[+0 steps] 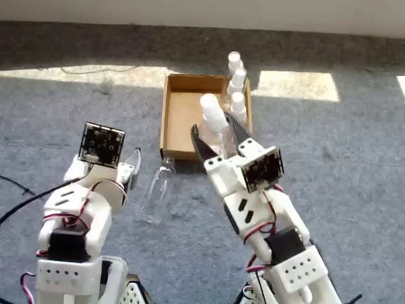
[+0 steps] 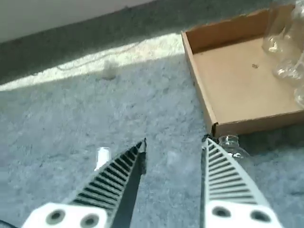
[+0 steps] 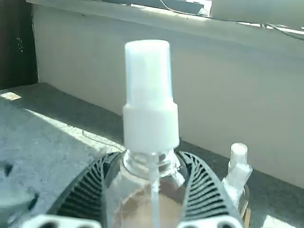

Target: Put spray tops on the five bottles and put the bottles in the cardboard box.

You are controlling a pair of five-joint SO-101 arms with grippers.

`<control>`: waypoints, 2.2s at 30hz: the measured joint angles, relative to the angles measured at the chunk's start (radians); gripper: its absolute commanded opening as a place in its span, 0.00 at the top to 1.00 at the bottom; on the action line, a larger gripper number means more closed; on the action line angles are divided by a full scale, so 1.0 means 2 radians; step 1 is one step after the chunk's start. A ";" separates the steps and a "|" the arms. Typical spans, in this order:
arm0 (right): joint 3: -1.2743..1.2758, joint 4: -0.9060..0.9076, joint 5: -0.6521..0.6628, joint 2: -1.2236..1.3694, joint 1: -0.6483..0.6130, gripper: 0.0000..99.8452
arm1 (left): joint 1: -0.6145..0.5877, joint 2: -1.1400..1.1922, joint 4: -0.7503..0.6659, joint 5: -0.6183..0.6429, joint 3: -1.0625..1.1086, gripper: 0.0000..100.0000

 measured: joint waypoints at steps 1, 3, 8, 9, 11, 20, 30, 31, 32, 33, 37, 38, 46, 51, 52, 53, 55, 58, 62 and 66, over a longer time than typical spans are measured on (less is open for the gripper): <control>-0.027 -0.021 0.000 0.048 0.000 1.00 | 0.000 -0.009 -0.019 0.002 0.035 0.82; -0.082 -0.057 0.001 0.140 0.000 1.00 | -0.005 -0.026 -0.050 0.002 0.082 0.82; -0.222 -0.084 0.001 0.368 -0.008 1.00 | -0.012 -0.081 -0.068 0.004 0.120 0.82; -0.247 -0.086 0.002 0.411 -0.012 1.00 | -0.017 -0.091 -0.069 0.005 0.127 0.82; -0.291 -0.104 0.002 0.486 -0.018 1.00 | -0.022 -0.111 -0.070 0.005 0.133 0.82; -0.358 -0.282 -0.010 0.668 -0.018 1.00 | -0.047 -0.161 -0.070 0.006 0.142 0.82; -0.436 -0.289 -0.076 0.768 0.020 1.00 | -0.048 -0.161 -0.070 0.006 0.142 0.82; -0.443 -0.289 -0.076 0.775 0.021 1.00 | -0.048 -0.161 -0.070 0.006 0.142 0.82; -0.451 -0.289 -0.076 0.783 0.021 1.00 | -0.048 -0.161 -0.070 0.006 0.142 0.82; -0.458 -0.289 -0.076 0.790 0.022 1.00 | -0.048 -0.161 -0.070 0.006 0.142 0.82; -0.486 -0.289 -0.076 0.822 0.023 1.00 | -0.048 -0.161 -0.070 0.006 0.142 0.82; -0.492 -0.289 -0.076 0.829 0.023 1.00 | -0.048 -0.161 -0.070 0.006 0.142 0.82; -0.516 -0.289 -0.076 0.865 0.024 1.00 | -0.048 -0.161 -0.070 0.006 0.142 0.82; -0.516 -0.289 -0.076 0.866 0.024 0.99 | -0.048 -0.161 -0.070 0.006 0.142 0.82; -0.516 -0.289 -0.076 0.866 0.024 0.99 | -0.048 -0.161 -0.070 0.006 0.142 0.82; -0.516 -0.289 -0.076 0.866 0.024 0.99 | -0.048 -0.161 -0.070 0.006 0.142 0.82; -0.516 -0.289 -0.076 0.866 0.024 0.98 | -0.048 -0.161 -0.070 0.006 0.142 0.82; -0.516 -0.289 -0.076 0.866 0.024 0.97 | -0.048 -0.161 -0.070 0.006 0.142 0.82; -0.516 -0.289 -0.076 0.866 0.024 0.93 | -0.048 -0.161 -0.070 0.006 0.142 0.82; -0.516 -0.289 -0.076 0.866 0.023 0.90 | -0.048 -0.161 -0.070 0.006 0.142 0.82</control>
